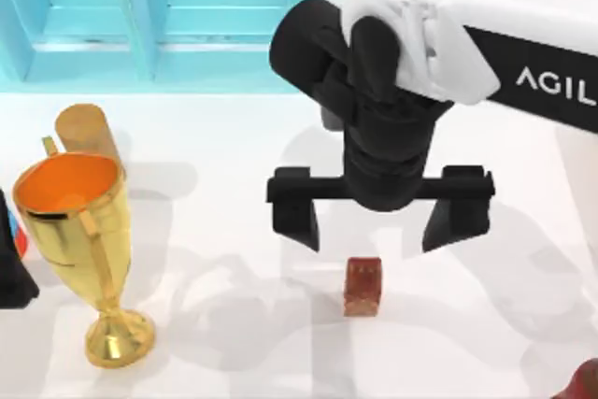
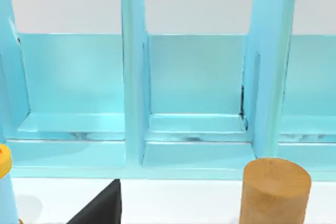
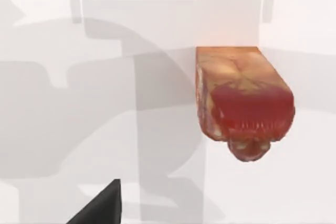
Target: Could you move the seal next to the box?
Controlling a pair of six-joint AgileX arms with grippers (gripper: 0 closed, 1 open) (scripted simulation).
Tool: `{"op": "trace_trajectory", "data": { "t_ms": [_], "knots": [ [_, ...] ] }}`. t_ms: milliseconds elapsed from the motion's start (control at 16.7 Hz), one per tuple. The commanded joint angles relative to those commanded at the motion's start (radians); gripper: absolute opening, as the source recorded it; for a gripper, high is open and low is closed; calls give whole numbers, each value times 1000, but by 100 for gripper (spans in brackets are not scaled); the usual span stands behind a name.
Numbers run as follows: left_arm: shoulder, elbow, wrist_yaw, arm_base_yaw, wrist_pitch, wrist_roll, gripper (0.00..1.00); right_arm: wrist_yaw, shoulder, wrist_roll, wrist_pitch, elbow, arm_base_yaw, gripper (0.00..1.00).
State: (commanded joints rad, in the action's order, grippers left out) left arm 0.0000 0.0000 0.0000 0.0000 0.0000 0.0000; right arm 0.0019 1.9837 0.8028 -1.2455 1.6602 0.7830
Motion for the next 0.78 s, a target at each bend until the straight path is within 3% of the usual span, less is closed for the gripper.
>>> {"op": "trace_trajectory", "data": {
  "t_ms": [180, 600, 780],
  "knots": [
    [0, 0, 0, 0, 0, 0, 100, 0, 12, 0, 40, -33, 2, 100],
    [0, 0, 0, 0, 0, 0, 100, 0, 95, 5, 335, -236, 7, 100],
    [0, 0, 0, 0, 0, 0, 100, 0, 103, 5, 360, -258, 7, 100]
  ]
}}
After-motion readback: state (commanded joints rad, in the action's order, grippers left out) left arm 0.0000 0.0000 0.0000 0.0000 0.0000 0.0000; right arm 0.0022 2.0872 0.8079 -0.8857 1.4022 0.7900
